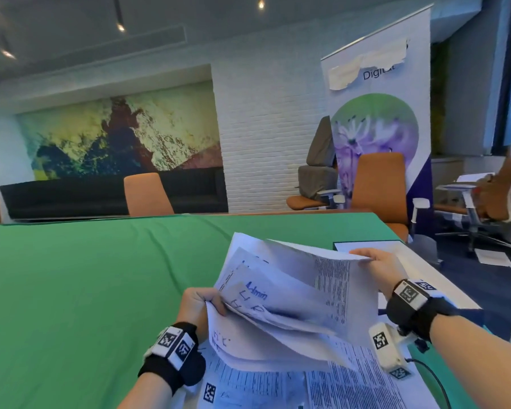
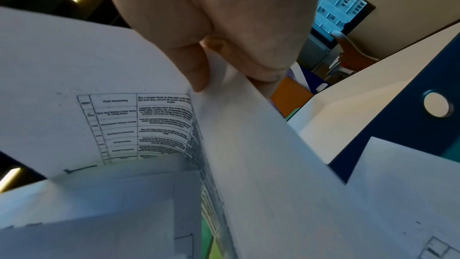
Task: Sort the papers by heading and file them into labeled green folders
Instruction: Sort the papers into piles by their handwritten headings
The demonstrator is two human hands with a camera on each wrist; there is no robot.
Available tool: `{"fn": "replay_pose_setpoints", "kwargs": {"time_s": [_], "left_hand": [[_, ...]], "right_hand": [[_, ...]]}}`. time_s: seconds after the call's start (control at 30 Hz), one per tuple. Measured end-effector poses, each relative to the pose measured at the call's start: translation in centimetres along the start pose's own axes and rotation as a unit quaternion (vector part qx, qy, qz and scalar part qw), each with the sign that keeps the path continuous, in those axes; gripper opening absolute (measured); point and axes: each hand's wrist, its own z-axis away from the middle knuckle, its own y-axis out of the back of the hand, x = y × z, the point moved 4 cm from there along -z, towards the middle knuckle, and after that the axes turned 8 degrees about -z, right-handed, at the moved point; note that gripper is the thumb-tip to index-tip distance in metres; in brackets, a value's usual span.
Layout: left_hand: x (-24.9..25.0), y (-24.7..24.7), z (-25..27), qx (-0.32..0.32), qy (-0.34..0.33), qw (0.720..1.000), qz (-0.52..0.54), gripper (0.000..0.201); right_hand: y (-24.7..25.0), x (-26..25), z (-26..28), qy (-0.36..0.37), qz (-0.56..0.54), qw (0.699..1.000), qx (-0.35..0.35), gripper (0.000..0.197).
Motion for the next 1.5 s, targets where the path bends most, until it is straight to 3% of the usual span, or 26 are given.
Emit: {"fn": "replay_pose_setpoints", "kwargs": {"time_s": [0.1,0.17,0.23,0.27,0.3,0.33,0.4,0.47,0.53,0.57,0.63,0.67,0.73,0.8,0.87,0.93,1.0,1.03,1.1,1.13,1.2,1.33,1.43,1.5], "left_hand": [[-0.2,1.7,-0.3,0.041,-0.008,0.999,-0.003,0.05],[-0.6,3.7,-1.0,0.075,-0.001,0.996,-0.042,0.054],[-1.3,5.5,-1.4,0.114,0.015,0.986,-0.123,0.044],[-1.3,6.0,-1.2,0.129,-0.01,0.983,-0.134,0.033],[-1.0,6.1,-1.0,0.133,-0.084,0.982,-0.106,0.024],[-0.8,6.4,-0.6,0.127,-0.175,0.974,-0.06,0.025],[-1.2,6.9,-0.4,0.099,-0.215,0.972,0.007,0.036],[-0.1,8.2,-1.2,0.115,-0.109,0.985,-0.062,0.022],[0.6,8.9,-2.2,0.073,0.06,0.988,-0.124,0.032],[0.7,8.9,-2.7,0.065,0.096,0.986,-0.122,0.037],[0.9,8.2,-2.8,0.059,0.097,0.987,-0.117,0.032],[0.9,7.5,-2.5,0.076,0.054,0.992,-0.09,0.025],[0.3,6.2,-1.1,0.1,-0.025,0.994,-0.045,0.029],[-0.2,5.2,-0.1,0.103,-0.055,0.993,-0.023,0.045],[-0.5,4.5,-0.2,0.105,-0.063,0.992,-0.014,0.045],[-1.1,4.3,-0.7,0.121,-0.061,0.991,0.011,0.041],[-1.7,4.5,-1.0,0.158,-0.041,0.986,0.031,0.042],[-1.9,4.5,-1.1,0.167,-0.034,0.985,0.029,0.039],[-2.1,4.3,-1.3,0.154,-0.025,0.988,0.018,0.034],[-2.2,4.2,-1.3,0.145,-0.024,0.989,0.017,0.036],[-2.4,4.1,-1.5,0.126,-0.034,0.991,0.04,0.038],[-2.5,3.6,-1.7,0.049,-0.064,0.991,0.111,0.028],[-2.8,3.0,-1.4,0.004,-0.053,0.991,0.124,0.063],[-2.9,2.7,-1.2,0.01,-0.045,0.994,0.099,0.065]], "right_hand": [[0.5,-1.8,-0.2,0.044,0.012,0.999,0.018,0.024],[0.4,-3.1,0.3,0.054,0.091,0.994,-0.003,0.021],[0.1,-3.7,0.4,0.031,0.17,0.984,-0.038,0.029],[-0.1,-3.9,0.3,0.019,0.195,0.979,-0.052,0.032],[-0.2,-4.1,0.4,0.006,0.212,0.976,-0.059,0.031],[-0.4,-4.1,0.2,0.002,0.218,0.974,-0.06,0.028],[-1.4,-3.7,-0.2,-0.008,0.189,0.979,-0.077,0.022],[-3.2,-3.3,0.0,-0.017,0.146,0.981,-0.126,0.02],[-5.2,-3.3,0.5,-0.021,0.105,0.981,-0.164,0.018],[-6.1,-3.6,0.9,-0.019,0.061,0.982,-0.176,0.018],[-7.2,-4.0,1.7,-0.039,-0.065,0.978,-0.193,0.017],[-7.8,-4.0,2.1,-0.059,-0.116,0.971,-0.2,0.019],[-9.0,-3.2,3.1,-0.119,-0.187,0.952,-0.209,0.038],[-10.2,-2.7,4.5,-0.176,-0.241,0.925,-0.235,0.05],[-11.2,-3.0,5.7,-0.176,-0.269,0.903,-0.285,0.057],[-11.4,-3.4,6.1,-0.158,-0.241,0.908,-0.305,0.083],[-11.3,-3.6,5.8,-0.089,-0.135,0.941,-0.297,0.107],[-11.2,-3.6,5.4,-0.039,-0.07,0.951,-0.299,0.106],[-11.4,-3.4,4.7,0.02,-0.006,0.956,-0.293,0.061],[-11.3,-3.5,4.7,0.029,-0.01,0.956,-0.29,0.041],[-11.2,-3.8,4.9,0.037,-0.051,0.952,-0.298,0.029],[-10.8,-3.0,5.7,0.03,-0.102,0.941,-0.322,0.026],[-10.7,-0.9,4.6,0.001,-0.091,0.958,-0.272,0.042],[-11.0,0.4,4.2,-0.021,-0.058,0.963,-0.261,0.055]]}}
